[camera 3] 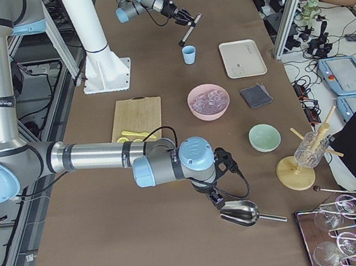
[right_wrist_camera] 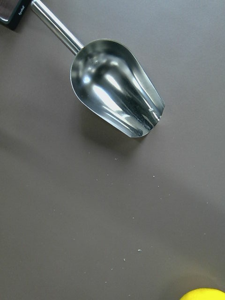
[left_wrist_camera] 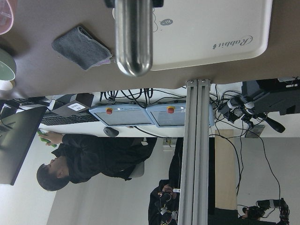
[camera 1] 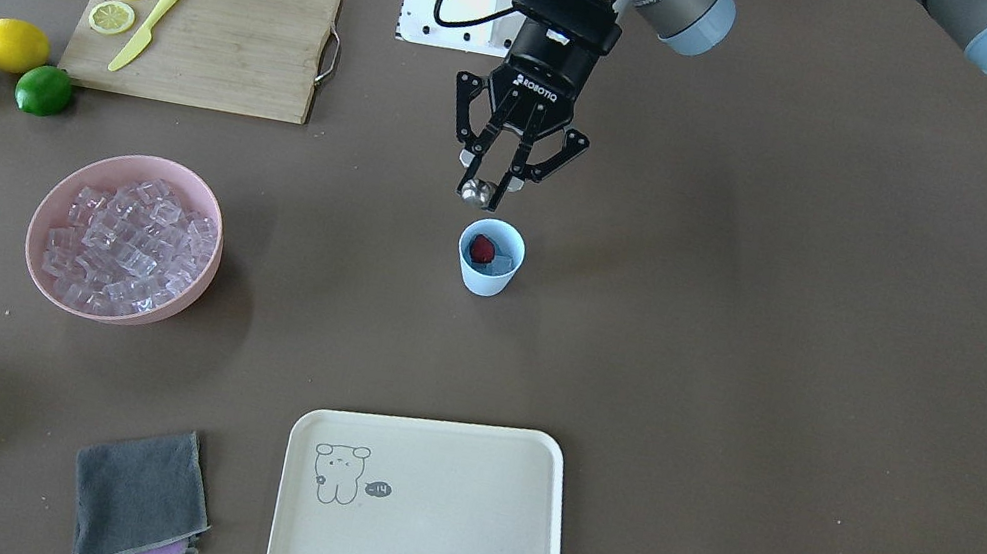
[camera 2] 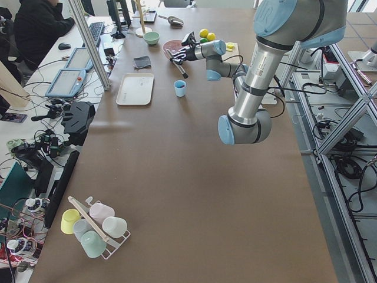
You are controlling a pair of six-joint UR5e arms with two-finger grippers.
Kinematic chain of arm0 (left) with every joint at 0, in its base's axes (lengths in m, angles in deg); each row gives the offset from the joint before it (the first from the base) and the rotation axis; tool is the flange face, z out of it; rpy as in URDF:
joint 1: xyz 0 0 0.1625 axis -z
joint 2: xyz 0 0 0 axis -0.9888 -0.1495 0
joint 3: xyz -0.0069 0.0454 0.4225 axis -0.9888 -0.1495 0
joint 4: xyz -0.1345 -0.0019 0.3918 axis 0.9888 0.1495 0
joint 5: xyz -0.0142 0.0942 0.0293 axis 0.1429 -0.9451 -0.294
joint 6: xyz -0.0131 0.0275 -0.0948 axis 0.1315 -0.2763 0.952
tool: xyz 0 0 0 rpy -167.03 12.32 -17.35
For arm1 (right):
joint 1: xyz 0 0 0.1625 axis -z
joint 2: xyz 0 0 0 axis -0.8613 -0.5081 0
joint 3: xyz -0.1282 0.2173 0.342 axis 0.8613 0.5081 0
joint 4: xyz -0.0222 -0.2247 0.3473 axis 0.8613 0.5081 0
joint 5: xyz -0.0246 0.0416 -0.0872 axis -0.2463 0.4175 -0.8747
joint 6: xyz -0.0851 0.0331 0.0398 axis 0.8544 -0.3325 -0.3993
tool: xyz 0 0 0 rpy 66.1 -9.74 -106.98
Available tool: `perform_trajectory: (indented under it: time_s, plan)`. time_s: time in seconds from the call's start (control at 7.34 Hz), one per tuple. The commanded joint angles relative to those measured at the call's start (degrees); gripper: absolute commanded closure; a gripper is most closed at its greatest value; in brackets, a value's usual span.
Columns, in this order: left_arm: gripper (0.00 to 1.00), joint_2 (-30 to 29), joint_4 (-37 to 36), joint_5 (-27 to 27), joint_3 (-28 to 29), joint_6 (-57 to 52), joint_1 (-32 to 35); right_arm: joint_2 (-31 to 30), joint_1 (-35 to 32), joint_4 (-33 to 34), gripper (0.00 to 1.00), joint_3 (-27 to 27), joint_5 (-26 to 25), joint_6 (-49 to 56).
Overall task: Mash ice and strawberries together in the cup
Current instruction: 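Push the muddler down into the cup with the left gripper, mashing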
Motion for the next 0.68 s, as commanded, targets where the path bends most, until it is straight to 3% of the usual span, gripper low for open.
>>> perform_trajectory:
  time_s: [0.0, 0.54]
  plan:
    - [1.00, -2.5, 0.1, 0.0, 2.8, -1.3, 1.0, 0.6, 0.0, 0.0, 0.01, 0.9, -0.5, 0.0]
    - [1.00, -2.1, 0.7, 2.0, 6.4, -1.4, 4.1, 0.7, 0.0, -0.3, 0.01, 1.2, -0.5, 0.0]
